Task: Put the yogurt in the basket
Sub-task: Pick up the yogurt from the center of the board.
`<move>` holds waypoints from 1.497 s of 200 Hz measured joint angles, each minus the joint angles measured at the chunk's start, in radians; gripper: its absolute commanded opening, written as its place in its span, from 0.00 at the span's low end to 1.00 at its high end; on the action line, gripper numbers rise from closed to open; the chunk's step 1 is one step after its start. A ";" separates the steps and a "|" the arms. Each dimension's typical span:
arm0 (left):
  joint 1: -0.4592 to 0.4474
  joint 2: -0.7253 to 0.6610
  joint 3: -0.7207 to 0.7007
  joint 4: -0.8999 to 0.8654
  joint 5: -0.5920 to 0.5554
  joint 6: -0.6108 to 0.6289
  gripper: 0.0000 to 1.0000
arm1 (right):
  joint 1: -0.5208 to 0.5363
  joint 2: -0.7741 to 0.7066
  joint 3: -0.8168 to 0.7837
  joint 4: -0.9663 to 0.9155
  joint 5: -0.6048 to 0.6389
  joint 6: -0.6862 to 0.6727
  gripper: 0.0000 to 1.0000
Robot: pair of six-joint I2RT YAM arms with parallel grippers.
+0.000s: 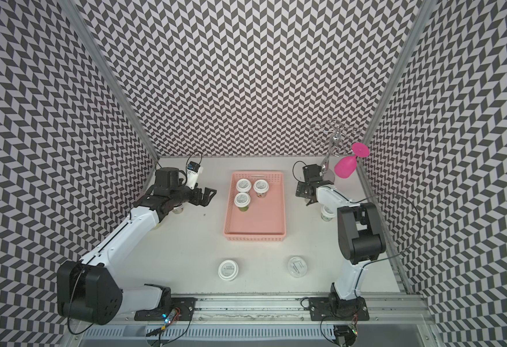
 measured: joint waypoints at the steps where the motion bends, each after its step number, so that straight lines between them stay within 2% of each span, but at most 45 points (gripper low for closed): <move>1: 0.000 0.000 0.000 0.000 0.000 0.000 1.00 | 0.000 0.001 0.000 0.000 0.000 0.000 0.95; 167: 0.008 0.000 -0.002 0.004 0.006 -0.004 1.00 | -0.014 0.013 0.000 0.000 -0.015 0.002 0.86; 238: 0.013 0.000 -0.002 0.004 0.007 -0.004 1.00 | -0.015 0.013 0.000 0.000 -0.018 -0.001 0.79; 299: 0.013 0.000 -0.002 0.004 0.007 -0.004 1.00 | -0.015 0.013 0.000 0.000 -0.023 -0.002 0.78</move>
